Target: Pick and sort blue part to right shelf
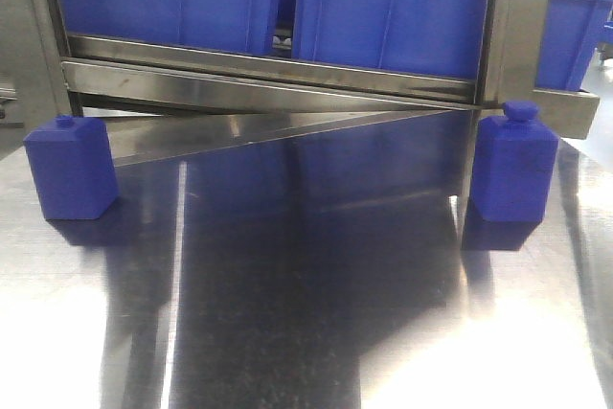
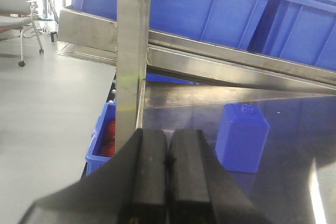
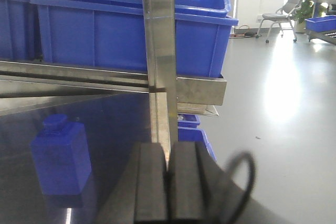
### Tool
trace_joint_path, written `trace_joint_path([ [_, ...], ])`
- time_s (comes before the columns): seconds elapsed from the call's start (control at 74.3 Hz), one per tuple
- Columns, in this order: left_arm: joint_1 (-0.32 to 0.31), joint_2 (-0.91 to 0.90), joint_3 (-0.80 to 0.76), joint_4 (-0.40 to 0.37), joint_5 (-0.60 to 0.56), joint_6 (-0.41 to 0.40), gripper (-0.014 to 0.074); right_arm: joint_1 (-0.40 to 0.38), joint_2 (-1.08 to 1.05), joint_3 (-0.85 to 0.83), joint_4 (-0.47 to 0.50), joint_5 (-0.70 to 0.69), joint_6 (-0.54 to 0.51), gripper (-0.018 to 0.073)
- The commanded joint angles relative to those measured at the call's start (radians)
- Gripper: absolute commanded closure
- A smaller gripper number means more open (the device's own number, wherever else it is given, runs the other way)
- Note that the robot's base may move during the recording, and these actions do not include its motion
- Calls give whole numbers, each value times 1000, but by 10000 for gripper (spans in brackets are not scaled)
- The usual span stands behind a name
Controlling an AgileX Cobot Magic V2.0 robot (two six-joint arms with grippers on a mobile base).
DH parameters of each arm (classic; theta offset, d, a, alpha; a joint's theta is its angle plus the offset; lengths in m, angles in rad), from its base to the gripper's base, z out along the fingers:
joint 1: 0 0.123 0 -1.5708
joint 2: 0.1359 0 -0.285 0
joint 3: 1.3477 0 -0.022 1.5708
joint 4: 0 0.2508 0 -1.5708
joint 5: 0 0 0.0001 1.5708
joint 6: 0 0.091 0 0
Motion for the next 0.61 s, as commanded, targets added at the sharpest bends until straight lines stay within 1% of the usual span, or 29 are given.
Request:
trace_joint_path([
  [0.0,-4,-21,24,-1,-80,1,470,-3,-21,-23,2,-97,1,503],
  [0.269,-4,-21,24,-9,-80,1,470,-3,-21,-23,2,-97,1,503],
  [0.458,-4,-21,24,-9,-102,1,470,-3,-21,-23,2,-97,1,503],
  [0.592,-2,-21,24,-3,-186,1,470,-3,-21,-23,2,-97,1,503],
])
